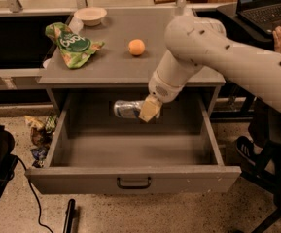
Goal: Place redbull can into top drawer
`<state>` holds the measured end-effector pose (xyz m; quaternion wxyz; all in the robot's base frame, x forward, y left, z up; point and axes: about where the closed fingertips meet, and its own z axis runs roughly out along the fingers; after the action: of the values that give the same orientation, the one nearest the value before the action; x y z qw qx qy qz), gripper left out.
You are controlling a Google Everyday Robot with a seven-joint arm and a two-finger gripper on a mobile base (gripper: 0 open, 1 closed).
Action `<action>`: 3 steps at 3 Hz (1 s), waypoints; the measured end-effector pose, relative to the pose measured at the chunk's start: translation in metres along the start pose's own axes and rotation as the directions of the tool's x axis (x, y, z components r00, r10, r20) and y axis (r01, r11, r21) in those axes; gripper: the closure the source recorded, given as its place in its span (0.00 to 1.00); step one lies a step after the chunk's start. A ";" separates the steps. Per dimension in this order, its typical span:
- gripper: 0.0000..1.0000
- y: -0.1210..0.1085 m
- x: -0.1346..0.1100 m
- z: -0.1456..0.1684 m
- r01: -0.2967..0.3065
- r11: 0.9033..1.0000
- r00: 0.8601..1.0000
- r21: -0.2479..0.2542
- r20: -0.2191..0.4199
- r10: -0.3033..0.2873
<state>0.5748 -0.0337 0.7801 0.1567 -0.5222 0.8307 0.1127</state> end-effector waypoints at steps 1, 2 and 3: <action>1.00 0.002 0.026 0.034 -0.022 0.999 0.999 -0.030 -0.041 0.021; 1.00 0.002 0.049 0.068 -0.064 0.994 0.997 -0.088 -0.048 0.060; 0.82 0.001 0.069 0.096 -0.131 0.987 0.989 -0.092 -0.076 0.124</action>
Offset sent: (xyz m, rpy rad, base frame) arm -0.0157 -0.0254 -0.1290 0.0406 0.1968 -0.0482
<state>0.5591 -0.0570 0.6653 0.0946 -0.4786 0.8609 0.1441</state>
